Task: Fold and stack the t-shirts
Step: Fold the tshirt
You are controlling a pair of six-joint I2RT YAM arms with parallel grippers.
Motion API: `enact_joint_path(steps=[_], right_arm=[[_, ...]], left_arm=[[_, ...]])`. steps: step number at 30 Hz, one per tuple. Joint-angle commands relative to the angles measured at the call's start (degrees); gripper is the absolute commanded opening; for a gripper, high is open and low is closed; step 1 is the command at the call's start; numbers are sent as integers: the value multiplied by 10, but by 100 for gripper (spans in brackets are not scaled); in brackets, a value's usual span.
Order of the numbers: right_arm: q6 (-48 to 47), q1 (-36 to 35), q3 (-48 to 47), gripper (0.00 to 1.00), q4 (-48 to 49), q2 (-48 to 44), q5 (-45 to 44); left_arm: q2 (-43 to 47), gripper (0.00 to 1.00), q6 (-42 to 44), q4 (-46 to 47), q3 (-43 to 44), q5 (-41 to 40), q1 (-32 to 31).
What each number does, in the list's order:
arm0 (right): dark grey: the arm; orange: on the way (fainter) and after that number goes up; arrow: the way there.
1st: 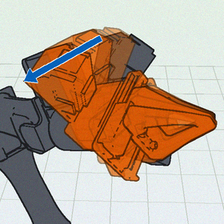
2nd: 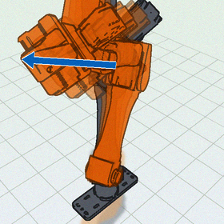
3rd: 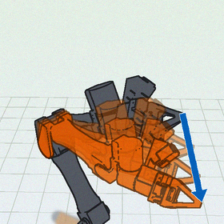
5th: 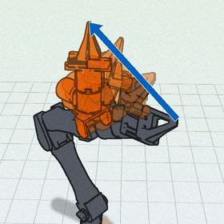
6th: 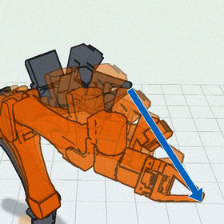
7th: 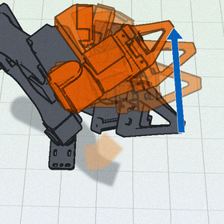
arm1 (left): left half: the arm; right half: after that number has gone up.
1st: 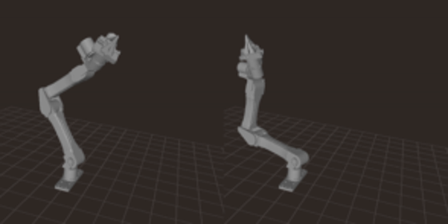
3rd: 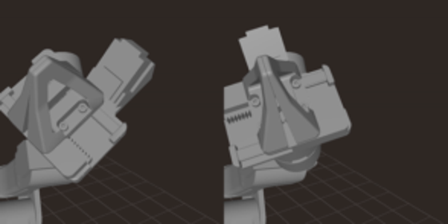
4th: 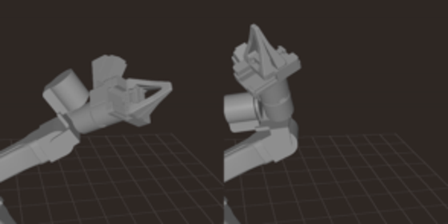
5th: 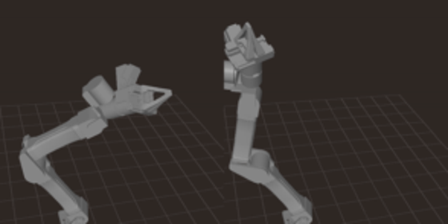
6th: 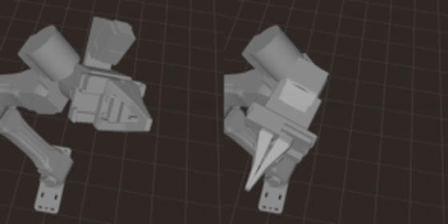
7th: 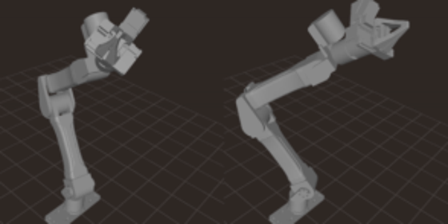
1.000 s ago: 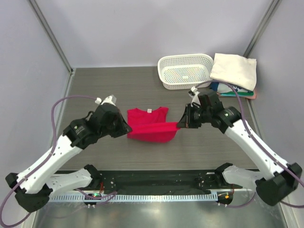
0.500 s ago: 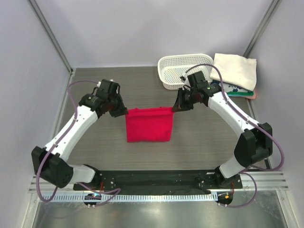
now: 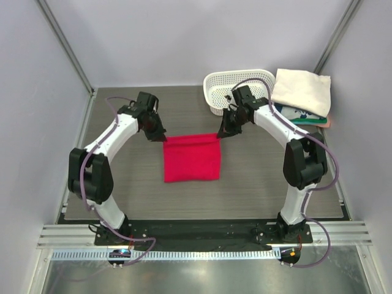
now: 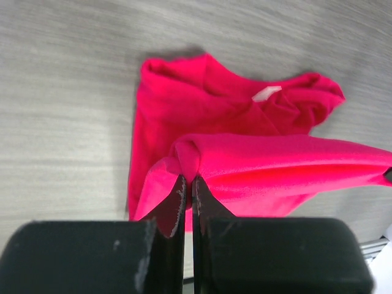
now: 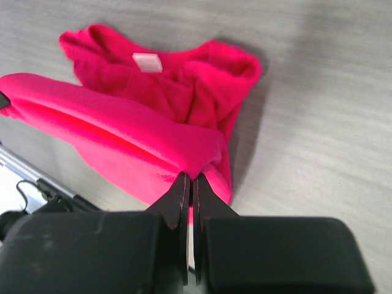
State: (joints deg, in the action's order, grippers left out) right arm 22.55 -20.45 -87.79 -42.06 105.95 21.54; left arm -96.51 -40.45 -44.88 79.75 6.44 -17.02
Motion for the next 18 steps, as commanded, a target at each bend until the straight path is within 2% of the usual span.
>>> enact_joint_path(steps=[1,2,4,5,6,7,9,10,12,14,16,17,18], right_arm=[[-15,12,-47,1,2,22,-29],[-15,12,-55,1,2,45,-29],[-14,14,-90,13,0,66,-38],[-13,15,-120,24,-6,91,-40],[-10,20,-139,50,-18,101,-47],[-9,23,-160,59,-28,115,-71],[-8,24,-221,70,-70,139,-101],[-8,25,-231,71,-77,138,-110],[-8,25,-201,74,-65,103,-118],[-7,23,-146,75,-41,64,-117],[-8,23,-46,75,-1,0,-106],[-8,19,23,75,11,-20,-86],[-4,16,58,75,36,-63,-72]], left_arm=[[-26,0,29,6,40,1,19],[-45,1,30,7,46,2,22],[-66,14,37,7,72,5,29],[-92,36,41,7,85,6,33],[-107,46,46,2,106,5,36],[-127,52,55,-9,158,5,38],[-182,63,70,-64,232,15,43],[-193,64,81,-90,300,16,43],[-183,66,82,-120,315,17,41],[-146,67,71,-96,257,2,42],[-74,67,59,-60,189,-10,41],[-48,66,45,-44,108,-9,41],[-21,65,37,-25,68,-6,41]])
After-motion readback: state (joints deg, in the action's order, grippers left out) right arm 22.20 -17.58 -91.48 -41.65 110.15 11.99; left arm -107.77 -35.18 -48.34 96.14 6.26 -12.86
